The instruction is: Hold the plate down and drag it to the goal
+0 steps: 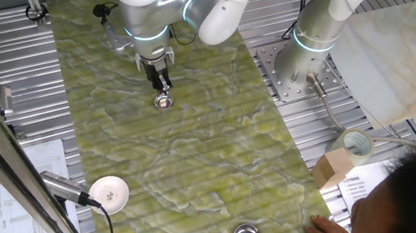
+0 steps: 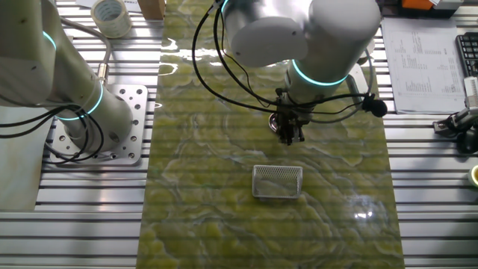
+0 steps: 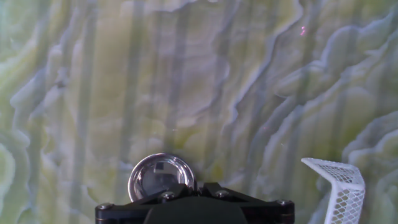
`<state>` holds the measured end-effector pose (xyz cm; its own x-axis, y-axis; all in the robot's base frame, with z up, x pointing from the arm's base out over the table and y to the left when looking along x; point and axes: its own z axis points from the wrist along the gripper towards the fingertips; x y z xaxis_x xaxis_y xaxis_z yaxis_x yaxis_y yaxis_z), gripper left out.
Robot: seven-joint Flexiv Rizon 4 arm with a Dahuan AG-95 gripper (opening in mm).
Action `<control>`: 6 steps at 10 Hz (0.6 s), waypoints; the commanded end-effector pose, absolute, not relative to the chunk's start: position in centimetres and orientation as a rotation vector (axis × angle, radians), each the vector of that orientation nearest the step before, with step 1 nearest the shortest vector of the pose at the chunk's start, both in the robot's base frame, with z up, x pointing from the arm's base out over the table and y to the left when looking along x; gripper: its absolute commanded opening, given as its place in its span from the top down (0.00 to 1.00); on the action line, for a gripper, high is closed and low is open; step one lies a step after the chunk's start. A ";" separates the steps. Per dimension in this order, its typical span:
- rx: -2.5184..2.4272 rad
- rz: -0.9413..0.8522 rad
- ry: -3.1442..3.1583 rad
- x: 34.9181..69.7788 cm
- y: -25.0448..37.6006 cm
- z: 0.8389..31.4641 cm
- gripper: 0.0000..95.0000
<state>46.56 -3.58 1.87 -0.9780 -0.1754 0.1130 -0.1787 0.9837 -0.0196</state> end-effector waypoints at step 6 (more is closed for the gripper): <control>0.263 0.000 -3.024 46.6 -3.5 2.2 0.80</control>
